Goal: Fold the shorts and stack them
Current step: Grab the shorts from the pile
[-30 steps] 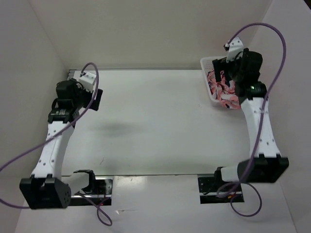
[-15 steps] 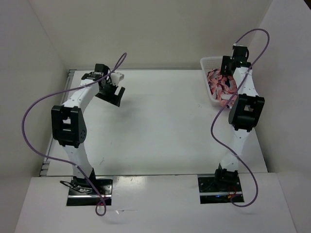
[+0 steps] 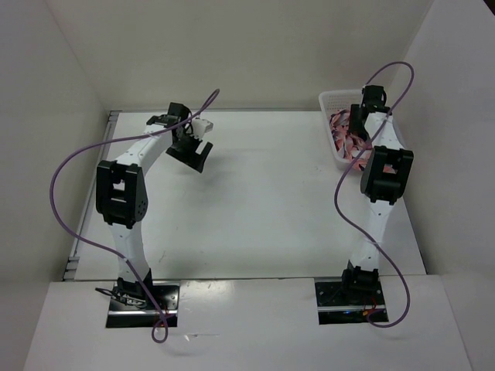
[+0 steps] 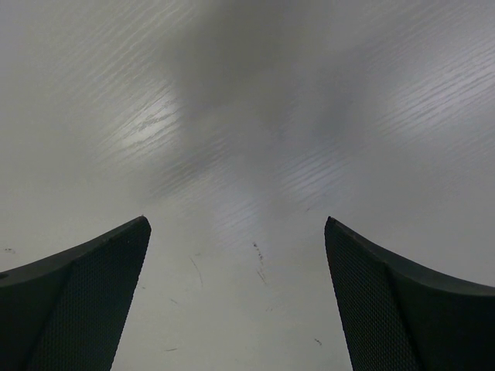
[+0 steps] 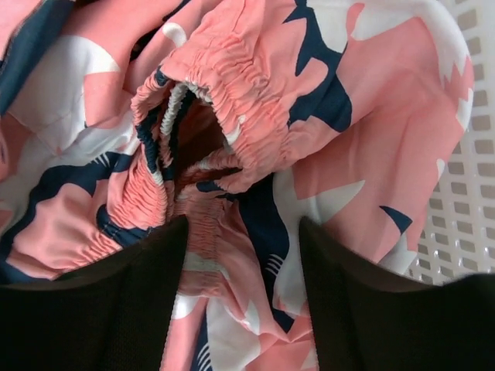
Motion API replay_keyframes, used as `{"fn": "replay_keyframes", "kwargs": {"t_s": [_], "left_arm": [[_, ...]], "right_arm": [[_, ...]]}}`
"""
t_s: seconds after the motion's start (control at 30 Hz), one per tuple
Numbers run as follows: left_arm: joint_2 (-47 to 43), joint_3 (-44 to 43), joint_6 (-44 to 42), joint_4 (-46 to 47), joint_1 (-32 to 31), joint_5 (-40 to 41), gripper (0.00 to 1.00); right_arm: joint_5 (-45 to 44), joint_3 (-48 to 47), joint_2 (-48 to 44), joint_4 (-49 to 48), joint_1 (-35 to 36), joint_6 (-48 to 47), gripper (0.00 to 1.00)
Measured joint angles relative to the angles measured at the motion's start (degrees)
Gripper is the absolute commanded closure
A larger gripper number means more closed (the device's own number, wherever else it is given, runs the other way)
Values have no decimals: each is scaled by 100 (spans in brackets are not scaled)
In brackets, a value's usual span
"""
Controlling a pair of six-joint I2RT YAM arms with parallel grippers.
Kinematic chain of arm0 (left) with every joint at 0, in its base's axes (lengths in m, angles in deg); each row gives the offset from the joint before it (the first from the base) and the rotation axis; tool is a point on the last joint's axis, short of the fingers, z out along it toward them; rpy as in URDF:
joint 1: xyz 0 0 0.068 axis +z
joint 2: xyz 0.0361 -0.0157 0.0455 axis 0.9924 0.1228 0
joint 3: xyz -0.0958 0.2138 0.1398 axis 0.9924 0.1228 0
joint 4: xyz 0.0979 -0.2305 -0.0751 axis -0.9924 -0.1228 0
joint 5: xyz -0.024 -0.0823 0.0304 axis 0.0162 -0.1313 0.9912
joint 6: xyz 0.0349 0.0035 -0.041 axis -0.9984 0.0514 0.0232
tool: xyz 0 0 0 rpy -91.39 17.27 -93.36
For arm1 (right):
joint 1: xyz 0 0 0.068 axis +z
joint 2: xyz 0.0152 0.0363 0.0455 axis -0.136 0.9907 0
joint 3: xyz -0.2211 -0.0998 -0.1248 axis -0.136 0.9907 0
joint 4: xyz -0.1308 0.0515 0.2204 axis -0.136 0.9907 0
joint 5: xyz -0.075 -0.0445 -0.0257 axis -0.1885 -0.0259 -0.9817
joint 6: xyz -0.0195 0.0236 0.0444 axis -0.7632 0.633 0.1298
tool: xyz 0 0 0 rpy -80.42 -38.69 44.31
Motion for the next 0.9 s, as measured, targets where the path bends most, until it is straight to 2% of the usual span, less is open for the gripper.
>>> {"fn": "replay_keyframes", "kwargs": {"t_s": [0.03,0.07,0.1,0.13,0.2,0.27,0.43,0.47,0.5,0.53,0.57,0.6,0.73,0.9], "left_arm": [[0,-20,-7,2,2,13,0],[0,-31,-9,4,2,31,0],[0,-33,-9,9,0,46,0],[0,-33,-17,4,0,66,0],[0,-33,-24,2,0,107,0],[0,-33,-26,4,0,125,0],[-2,-33,-70,2,0,151,0],[-2,-33,-114,2,0,151,0],[-2,-33,-138,0,0,151,0],[-4,-33,-155,2,0,151,0],[-9,-33,-160,2,0,153,0],[-11,-33,-164,2,0,153,0],[-35,-33,-181,-2,0,153,0],[-85,-33,-184,-2,0,186,0]], "right_arm": [[11,0,15,0,0,-4,45],[20,0,33,-2,0,-11,59],[33,0,68,-2,0,-39,66],[39,7,98,-2,0,-46,77],[90,31,162,9,0,-85,86],[153,46,195,42,-20,-96,100],[505,66,166,103,-109,-107,100],[629,66,142,144,-151,-107,95],[750,79,81,181,-199,-98,75],[848,118,-13,208,-245,-72,45],[909,199,-138,205,-282,-55,26],[970,385,-341,168,-302,-107,15],[885,1128,-1163,83,-306,-385,15],[520,1235,-1285,-120,-111,-654,18]]}}
